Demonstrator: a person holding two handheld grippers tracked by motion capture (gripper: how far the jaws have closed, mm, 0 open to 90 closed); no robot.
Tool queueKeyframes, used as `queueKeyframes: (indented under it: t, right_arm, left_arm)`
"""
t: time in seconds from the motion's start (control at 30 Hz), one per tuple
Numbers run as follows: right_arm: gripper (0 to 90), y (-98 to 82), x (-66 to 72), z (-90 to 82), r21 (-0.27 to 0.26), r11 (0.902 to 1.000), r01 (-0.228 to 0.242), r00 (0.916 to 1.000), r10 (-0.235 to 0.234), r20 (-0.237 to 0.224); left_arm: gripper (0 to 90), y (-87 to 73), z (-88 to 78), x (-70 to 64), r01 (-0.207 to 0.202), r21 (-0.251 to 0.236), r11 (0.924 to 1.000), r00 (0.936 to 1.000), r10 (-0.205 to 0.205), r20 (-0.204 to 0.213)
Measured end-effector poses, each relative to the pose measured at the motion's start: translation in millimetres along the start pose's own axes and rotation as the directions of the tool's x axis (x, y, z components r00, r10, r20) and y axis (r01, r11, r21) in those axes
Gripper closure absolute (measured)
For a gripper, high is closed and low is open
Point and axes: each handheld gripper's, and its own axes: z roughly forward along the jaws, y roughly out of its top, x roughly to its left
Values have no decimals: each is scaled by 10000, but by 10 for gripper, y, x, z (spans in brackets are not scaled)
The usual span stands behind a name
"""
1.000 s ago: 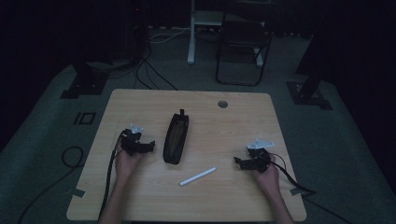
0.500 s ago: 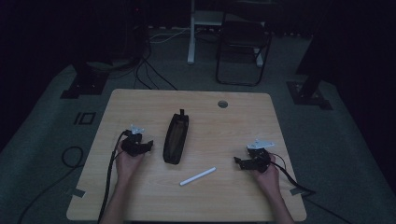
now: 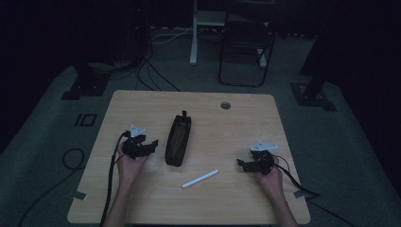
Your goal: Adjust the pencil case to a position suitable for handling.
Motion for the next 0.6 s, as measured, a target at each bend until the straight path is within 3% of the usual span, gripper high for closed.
queueKeyframes:
  t: [0.3,0.6]
  right_arm:
    - [192,0,0,0,-1,10000,0,10000,0,1]
    - [192,0,0,0,-2,10000,1,10000,-1,1]
  left_arm:
    - [390,150,-204,-212,-185,-445,9988,9997,193,171]
    - [375,250,-236,-395,-465,-469,9978,9985,479,280]
